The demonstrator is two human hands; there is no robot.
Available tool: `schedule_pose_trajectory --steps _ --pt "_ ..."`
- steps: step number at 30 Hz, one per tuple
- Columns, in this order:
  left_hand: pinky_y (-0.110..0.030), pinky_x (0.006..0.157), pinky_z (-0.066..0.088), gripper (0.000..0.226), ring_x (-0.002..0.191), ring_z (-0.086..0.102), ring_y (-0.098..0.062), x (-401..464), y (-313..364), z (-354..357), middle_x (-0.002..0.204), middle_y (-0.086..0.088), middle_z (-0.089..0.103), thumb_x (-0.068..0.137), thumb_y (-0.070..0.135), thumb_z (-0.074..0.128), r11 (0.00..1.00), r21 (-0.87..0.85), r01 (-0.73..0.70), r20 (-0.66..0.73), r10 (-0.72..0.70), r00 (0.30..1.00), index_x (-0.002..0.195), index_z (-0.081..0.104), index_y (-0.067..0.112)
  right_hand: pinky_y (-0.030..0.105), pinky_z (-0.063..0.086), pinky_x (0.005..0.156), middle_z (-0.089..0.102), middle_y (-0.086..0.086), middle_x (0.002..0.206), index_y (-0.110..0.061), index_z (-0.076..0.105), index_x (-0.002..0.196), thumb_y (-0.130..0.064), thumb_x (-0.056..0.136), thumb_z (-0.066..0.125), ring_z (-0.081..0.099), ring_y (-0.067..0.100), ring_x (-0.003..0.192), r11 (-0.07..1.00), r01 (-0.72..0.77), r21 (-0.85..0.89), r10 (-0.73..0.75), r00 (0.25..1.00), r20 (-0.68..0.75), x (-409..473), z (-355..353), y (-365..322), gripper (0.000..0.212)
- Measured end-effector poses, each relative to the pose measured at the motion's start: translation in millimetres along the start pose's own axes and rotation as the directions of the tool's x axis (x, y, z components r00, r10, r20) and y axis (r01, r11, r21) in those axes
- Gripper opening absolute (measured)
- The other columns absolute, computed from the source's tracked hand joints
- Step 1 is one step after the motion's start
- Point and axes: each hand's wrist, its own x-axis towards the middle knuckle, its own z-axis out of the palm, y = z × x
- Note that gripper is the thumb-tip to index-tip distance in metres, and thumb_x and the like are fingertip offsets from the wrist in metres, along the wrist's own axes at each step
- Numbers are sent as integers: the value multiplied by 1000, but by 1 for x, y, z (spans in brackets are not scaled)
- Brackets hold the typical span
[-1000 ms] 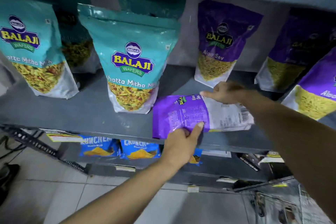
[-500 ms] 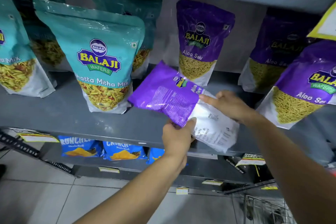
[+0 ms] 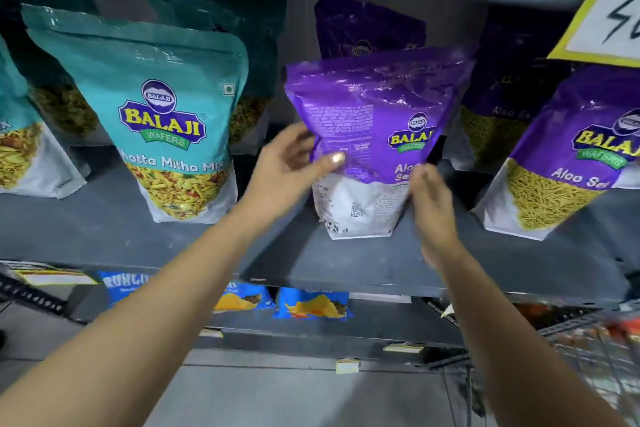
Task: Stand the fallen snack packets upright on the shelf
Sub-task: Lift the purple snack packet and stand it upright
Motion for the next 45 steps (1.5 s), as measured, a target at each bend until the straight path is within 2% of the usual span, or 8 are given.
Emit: schedule_pose_trajectory --steps 7,10,15,18,21,26,36,45 --pt "-37 65 45 18 73 55 -19 29 66 1 78 -13 67 84 30 68 978 -51 -201 -222 185 957 77 69 14 34 54 80 77 -7 79 -17 67 91 -22 87 68 69 11 74 970 166 179 -148 983 -108 52 13 -89 6" --pt "-31 75 53 7 79 64 -12 23 59 0 86 -2 74 90 20 67 973 -61 -221 -270 197 942 93 70 15 34 47 81 72 1 96 -23 70 93 -60 74 72 62 19 88 970 34 242 -24 999 -43 51 4 -79 42" --pt "-52 97 52 31 81 64 -19 -35 -26 10 86 5 64 86 51 62 967 -151 207 -503 -255 826 94 54 22 46 41 101 60 22 109 -16 58 126 -90 74 33 56 17 104 912 -379 153 358 922 149 43 -12 -7 94" --pt "-40 94 54 7 84 67 -7 -63 -63 27 92 3 68 94 17 59 952 -73 299 -348 -305 886 90 61 22 49 35 116 60 13 136 -13 44 146 -60 98 31 56 21 126 875 -478 84 458 870 182 33 -5 9 68" --pt "-20 87 51 29 95 66 -3 -60 -66 31 117 -10 68 86 -3 59 964 4 267 -235 -259 937 107 62 17 41 52 96 77 -5 101 -21 63 118 -29 105 39 72 10 88 905 -414 102 397 905 151 28 -4 14 29" --pt "-44 99 51 67 109 66 -27 -42 -66 27 111 7 68 62 4 67 966 111 235 49 -242 969 125 47 12 40 57 77 78 -6 76 -13 72 91 4 95 53 70 15 70 954 -289 -74 298 934 196 23 -6 19 26" --pt "3 87 36 104 120 45 -9 -18 -54 23 130 -1 42 46 20 90 913 370 170 303 -292 907 138 42 27 19 50 93 67 -4 124 -17 51 130 -26 60 91 62 6 115 925 -378 50 290 784 549 25 -34 30 81" --pt "-25 62 47 49 68 57 -11 7 -57 15 77 -3 64 47 1 53 878 354 323 257 -423 869 95 60 4 34 52 99 73 -2 117 -23 54 126 -23 46 94 68 14 108 935 -264 -239 348 816 462 32 -40 20 89"
